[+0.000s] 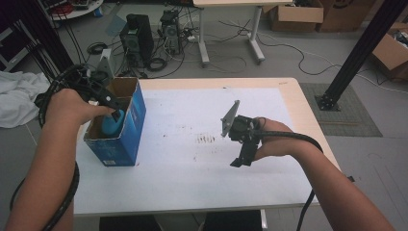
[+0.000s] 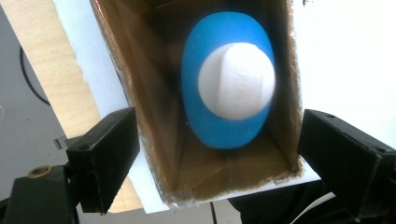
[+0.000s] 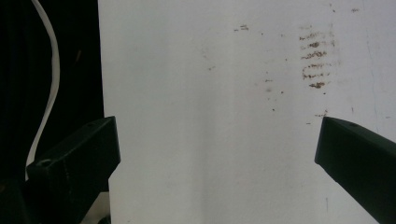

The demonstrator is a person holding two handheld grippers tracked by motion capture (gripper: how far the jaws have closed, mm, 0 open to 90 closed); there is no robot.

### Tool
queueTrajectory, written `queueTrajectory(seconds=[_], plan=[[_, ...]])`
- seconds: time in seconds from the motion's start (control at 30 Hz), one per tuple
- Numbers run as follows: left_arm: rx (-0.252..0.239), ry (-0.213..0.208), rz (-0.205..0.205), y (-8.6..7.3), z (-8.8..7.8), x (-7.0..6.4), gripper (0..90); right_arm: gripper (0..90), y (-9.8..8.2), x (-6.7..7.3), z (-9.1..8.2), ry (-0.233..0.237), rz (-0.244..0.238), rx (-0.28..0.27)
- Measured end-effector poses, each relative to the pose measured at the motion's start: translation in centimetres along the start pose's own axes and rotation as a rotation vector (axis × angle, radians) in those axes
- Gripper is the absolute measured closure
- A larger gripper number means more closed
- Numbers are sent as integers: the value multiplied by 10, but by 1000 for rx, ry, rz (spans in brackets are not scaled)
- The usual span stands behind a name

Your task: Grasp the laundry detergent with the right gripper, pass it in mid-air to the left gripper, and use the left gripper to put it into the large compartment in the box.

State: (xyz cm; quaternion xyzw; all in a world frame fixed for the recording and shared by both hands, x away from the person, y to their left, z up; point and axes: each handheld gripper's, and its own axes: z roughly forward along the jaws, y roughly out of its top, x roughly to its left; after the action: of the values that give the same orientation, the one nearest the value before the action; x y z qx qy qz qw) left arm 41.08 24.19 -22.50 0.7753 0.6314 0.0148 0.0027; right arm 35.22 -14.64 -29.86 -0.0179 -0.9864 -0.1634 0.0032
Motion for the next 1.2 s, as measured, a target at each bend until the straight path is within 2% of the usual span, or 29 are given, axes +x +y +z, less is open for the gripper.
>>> queueTrajectory(seconds=[0.4,0.6,0.77,0.87,0.9,1.0,1.13,1.2], plan=[[-28,30,75,5,-23,-21,59,0,0,2,2,1,4,0],[-26,44,109,6,-28,-30,1,0,-1,2,3,6,7,4],[-29,43,144,5,-31,-36,1,0,-1,3,3,8,8,6],[-44,33,185,4,-35,-41,1,0,-1,3,2,7,10,7],[-35,19,208,4,-36,-44,1,0,-1,2,1,8,10,6],[-15,14,274,2,-38,-54,1,0,-1,2,0,6,14,10],[-21,0,385,1,-40,-71,1,0,-2,2,0,9,16,17],[-5,-19,442,0,-38,-80,1,0,-2,2,0,6,18,24]])
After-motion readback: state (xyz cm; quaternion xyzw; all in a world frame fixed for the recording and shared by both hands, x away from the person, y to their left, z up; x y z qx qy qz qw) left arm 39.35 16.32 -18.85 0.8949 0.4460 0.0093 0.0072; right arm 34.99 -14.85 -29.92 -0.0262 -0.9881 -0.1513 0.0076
